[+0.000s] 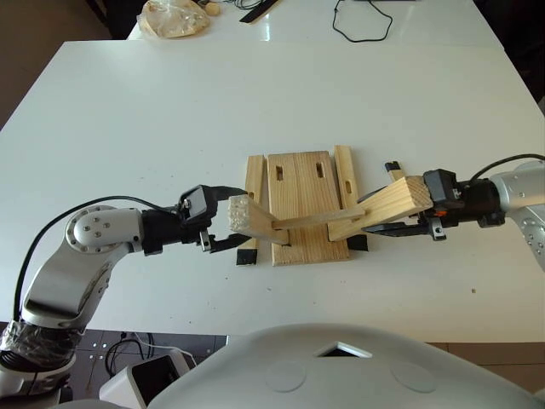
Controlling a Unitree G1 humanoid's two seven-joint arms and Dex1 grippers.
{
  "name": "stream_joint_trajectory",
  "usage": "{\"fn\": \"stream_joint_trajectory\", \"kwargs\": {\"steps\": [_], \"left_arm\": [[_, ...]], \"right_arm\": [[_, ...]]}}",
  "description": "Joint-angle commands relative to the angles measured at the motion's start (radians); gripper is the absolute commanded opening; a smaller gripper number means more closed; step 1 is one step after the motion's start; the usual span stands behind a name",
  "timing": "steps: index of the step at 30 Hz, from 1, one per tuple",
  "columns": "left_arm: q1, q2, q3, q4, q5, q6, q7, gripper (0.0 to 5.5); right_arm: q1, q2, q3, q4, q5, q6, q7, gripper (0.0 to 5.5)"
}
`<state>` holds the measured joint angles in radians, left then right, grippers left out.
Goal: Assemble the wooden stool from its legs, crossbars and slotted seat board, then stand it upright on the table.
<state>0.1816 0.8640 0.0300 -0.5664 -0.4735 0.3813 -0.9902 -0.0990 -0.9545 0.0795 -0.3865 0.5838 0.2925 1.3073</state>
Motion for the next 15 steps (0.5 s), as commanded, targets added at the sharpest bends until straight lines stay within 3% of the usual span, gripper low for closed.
{"fn": "stream_joint_trajectory", "kwargs": {"steps": [1,7,15], "left_arm": [[-0.003,0.017,0.01,0.004,0.005,0.014,-0.004,4.0],[-0.206,-0.043,0.088,0.128,-0.148,0.109,0.03,4.0],[-0.57,-0.173,-0.028,0.232,-0.255,0.256,0.033,4.0]], "right_arm": [[0.011,-0.026,0.032,0.033,-0.076,0.019,0.003,2.02],[0.0,-0.02,0.048,0.052,-0.092,0.008,0.002,2.02],[-0.047,-0.007,0.092,0.111,-0.116,-0.017,0.012,2.02]]}}
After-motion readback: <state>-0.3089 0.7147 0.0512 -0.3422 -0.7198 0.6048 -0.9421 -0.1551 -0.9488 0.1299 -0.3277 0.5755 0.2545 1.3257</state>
